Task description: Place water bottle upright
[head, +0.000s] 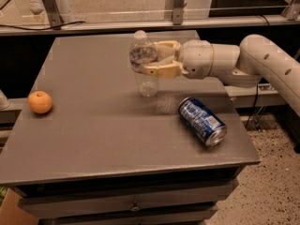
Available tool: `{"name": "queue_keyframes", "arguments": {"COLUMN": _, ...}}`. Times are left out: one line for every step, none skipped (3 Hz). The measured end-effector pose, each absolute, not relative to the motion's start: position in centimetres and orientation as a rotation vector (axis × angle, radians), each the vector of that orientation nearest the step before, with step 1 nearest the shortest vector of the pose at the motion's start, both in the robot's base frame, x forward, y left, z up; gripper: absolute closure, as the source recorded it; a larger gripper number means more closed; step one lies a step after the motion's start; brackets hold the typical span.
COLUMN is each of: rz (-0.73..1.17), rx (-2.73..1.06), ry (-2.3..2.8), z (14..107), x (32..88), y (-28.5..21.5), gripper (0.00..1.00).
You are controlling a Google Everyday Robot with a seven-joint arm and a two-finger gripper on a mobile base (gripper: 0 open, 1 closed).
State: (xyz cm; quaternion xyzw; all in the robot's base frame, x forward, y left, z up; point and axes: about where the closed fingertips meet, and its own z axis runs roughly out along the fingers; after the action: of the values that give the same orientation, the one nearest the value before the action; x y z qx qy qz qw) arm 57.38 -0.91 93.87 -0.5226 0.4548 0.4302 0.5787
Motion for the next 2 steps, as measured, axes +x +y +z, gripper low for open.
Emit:
{"name": "queue_keyframes", "arguments": {"rz": 1.024, "rx": -1.228, "ry": 1.061, "z": 92.99, "x": 57.01, "y": -0.13, "gripper": 1.0}}
{"name": "queue_keyframes", "arguments": {"rz": 1.037, "rx": -1.223, "ry": 1.071, "z": 92.3, "x": 56.79, "y": 0.2, "gripper": 0.82}}
